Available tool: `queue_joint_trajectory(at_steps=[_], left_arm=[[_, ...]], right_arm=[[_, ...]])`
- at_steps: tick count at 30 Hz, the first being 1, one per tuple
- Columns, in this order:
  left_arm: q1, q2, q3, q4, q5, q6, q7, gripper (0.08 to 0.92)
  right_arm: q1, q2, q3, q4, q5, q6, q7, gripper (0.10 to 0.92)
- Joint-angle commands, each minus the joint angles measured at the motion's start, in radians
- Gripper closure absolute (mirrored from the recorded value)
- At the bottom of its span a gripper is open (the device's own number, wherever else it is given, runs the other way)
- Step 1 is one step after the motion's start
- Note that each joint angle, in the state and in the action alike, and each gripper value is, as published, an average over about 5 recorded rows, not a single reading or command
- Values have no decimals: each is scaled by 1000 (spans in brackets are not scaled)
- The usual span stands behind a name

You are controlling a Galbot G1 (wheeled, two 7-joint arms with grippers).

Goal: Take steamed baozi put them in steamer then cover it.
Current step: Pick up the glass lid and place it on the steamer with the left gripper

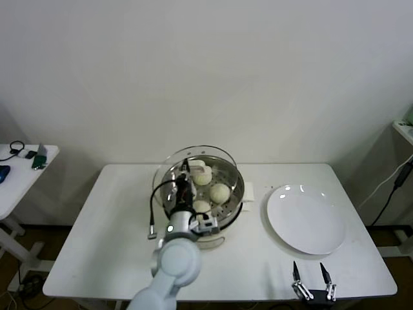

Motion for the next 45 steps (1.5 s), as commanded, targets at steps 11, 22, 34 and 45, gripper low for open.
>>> queue_joint_trajectory(at_steps=[11, 22, 34, 45], left_arm=[[7, -107, 36, 144, 165, -13, -5, 863], [9, -91, 21, 155, 161, -14, -4, 863], [7, -84, 11, 164, 160, -26, -6, 863], [9, -26, 60, 43, 0, 5, 60, 745]], right_arm=[[1, -18, 11, -8, 34, 12, 4, 203], [-1, -17, 12, -9, 33, 17, 2, 203], [-2, -11, 12, -11, 30, 26, -1, 203], [-5, -12, 2, -4, 49, 22, 15, 203]])
